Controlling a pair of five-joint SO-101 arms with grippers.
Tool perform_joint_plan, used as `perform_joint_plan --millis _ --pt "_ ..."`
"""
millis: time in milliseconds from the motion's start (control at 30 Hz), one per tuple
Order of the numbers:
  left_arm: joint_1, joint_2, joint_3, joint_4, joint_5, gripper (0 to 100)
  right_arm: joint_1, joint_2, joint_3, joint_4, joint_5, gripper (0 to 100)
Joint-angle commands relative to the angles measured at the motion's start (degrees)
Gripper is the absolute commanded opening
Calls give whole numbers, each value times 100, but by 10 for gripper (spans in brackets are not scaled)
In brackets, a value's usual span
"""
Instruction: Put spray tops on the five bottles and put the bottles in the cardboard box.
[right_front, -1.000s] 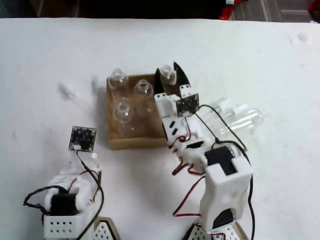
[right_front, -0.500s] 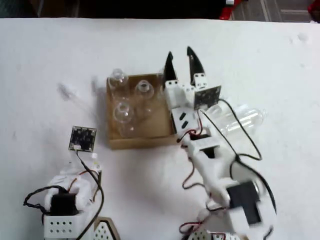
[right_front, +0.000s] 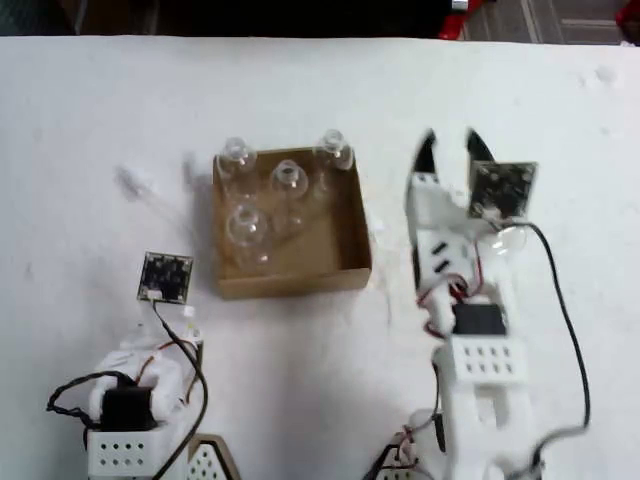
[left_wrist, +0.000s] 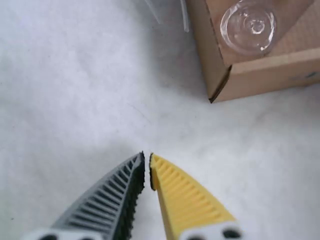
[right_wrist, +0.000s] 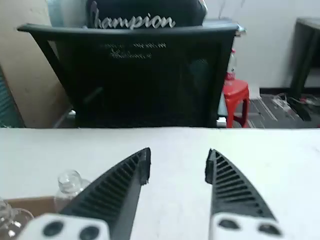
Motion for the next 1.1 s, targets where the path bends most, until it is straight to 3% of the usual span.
perform_joint_plan --millis 0,200,433,600,800,1067 --pt "-66 -48 -18 9 79 23 409 -1165 220 1068 -26 155" --pt "-66 -48 -18 -9 79 23 963 -2941 1169 2316 9 156" --pt "-66 -48 -18 -18 79 23 1288 -4813 2646 2967 9 156" --pt "-66 -48 -18 -18 79 23 1358 -4479 3182 2888 9 156" --pt "-40 -57 -18 -26 79 23 1367 -4479 3174 3582 -18 156" --pt "-48 -57 -18 -299 79 23 1868 -4646 3174 3635 0 156"
